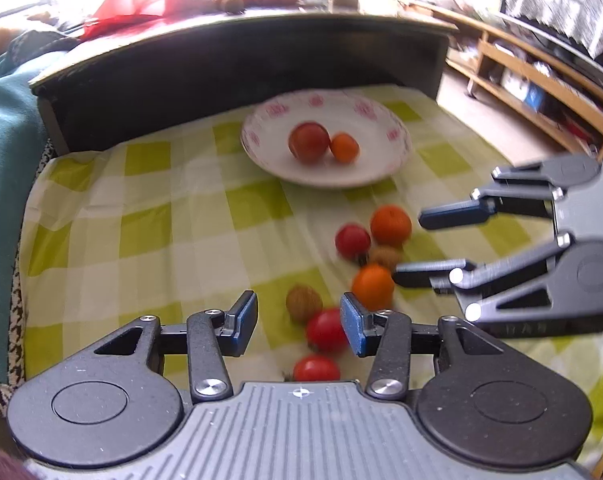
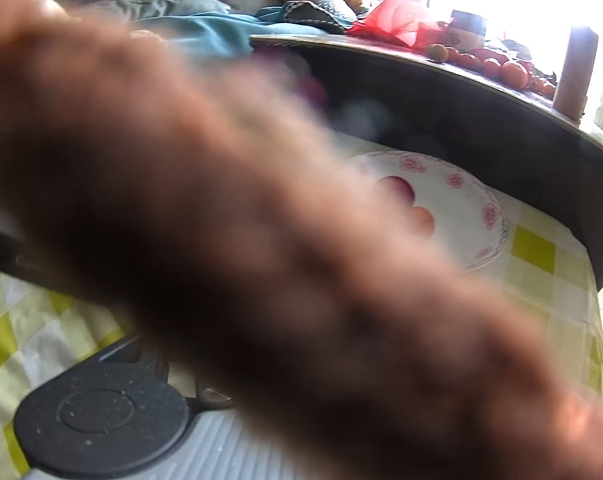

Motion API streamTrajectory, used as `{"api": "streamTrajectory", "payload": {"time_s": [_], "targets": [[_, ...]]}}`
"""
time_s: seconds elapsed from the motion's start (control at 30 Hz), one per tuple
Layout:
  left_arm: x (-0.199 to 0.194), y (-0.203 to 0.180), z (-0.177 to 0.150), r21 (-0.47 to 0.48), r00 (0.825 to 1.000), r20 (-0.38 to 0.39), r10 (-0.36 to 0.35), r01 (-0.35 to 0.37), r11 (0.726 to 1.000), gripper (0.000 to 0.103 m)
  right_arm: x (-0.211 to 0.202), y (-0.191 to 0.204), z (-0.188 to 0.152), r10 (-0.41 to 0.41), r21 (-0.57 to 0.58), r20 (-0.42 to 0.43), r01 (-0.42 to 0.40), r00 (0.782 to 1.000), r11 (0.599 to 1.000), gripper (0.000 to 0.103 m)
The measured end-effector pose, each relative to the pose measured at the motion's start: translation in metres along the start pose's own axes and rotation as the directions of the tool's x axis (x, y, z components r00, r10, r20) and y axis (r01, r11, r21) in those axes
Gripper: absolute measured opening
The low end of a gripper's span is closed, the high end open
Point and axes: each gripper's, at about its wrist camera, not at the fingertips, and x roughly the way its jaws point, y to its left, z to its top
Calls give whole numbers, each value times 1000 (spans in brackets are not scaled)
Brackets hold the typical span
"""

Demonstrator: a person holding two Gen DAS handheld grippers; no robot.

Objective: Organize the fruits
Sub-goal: 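Open both grippers over the plate and pull them back from it, then move the right gripper to the orange mandarin while the left gripper approaches a red cherry tomato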

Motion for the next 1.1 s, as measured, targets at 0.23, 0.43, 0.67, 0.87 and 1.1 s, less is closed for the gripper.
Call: {"api": "streamTrajectory", "payload": {"time_s": [0.23, 0.43, 0.67, 0.87, 1.1], "targets": [[4, -11, -24, 95, 996, -70, -52, 58, 994, 54, 9, 18, -4, 62, -55, -36, -64, 997, 996, 52], [5, -8, -28, 92, 996, -76, -48, 55, 994, 54, 21, 24, -5, 85, -50, -71, -88, 994, 995, 52], [12, -7, -26, 86, 996, -80, -50, 57, 995, 54, 32, 22, -4, 86, -23, -92, -88, 992, 996, 52], [17, -7, -28, 83, 996, -77, -40, 46, 995, 54, 35, 23, -1, 83, -23, -85, -85, 993, 996, 52], [16, -6, -32, 81, 997, -76, -28, 34, 996, 43, 34, 24, 1, 80, -30, -77, -83, 994, 996, 51]]}}
